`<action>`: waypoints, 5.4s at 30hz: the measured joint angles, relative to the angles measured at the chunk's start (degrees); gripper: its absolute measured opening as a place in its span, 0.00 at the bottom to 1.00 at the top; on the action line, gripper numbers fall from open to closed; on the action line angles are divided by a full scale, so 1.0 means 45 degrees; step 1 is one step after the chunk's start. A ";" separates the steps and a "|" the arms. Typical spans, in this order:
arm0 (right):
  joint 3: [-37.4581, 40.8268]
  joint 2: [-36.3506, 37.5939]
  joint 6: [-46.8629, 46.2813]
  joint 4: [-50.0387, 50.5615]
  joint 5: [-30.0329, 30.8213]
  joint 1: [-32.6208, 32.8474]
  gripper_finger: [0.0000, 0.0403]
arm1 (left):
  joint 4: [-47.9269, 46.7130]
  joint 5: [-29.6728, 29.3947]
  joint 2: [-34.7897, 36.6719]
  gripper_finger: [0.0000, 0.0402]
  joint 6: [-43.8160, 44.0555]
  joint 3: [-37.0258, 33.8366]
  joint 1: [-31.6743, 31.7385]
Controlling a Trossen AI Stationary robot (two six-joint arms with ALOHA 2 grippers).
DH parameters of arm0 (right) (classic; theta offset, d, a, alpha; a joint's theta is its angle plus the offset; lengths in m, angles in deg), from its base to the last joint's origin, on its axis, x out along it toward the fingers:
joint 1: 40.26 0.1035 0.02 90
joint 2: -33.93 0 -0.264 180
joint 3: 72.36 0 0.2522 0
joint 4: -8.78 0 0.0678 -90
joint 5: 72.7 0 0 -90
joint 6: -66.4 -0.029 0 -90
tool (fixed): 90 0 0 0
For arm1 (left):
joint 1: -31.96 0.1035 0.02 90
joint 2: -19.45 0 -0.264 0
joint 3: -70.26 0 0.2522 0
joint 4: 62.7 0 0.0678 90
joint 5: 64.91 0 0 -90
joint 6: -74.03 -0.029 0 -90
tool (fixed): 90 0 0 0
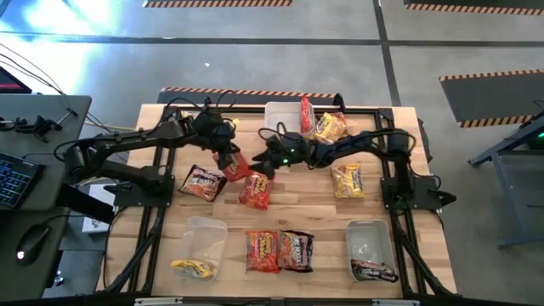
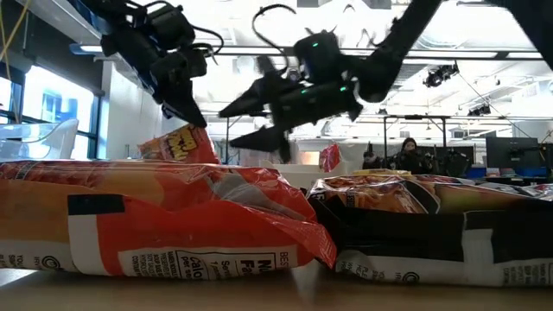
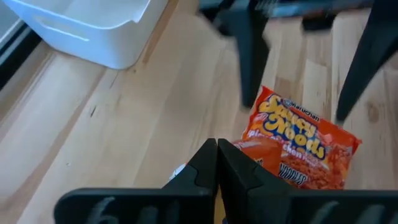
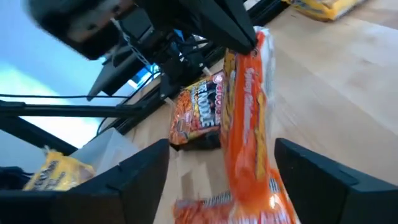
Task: Sort Maruchan noodles
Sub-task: Put the orange noodle pack into the white bin
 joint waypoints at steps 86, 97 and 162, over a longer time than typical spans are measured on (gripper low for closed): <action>-1.3291 -0.1919 -0.2378 2.5283 0.5928 -0.4552 0.15 | 0.9984 -0.2981 0.8059 0.23 0.2571 -0.7363 -0.1560; -1.3291 -0.2646 -0.2592 2.5311 0.6029 -0.4683 0.15 | 0.9981 -0.2981 0.8062 0.23 0.2328 -0.7363 -0.1555; -1.3471 -0.3071 0.0845 2.4932 0.3868 -0.4938 0.02 | 0.9515 -0.2969 0.8057 0.23 0.2350 -0.7363 -0.1550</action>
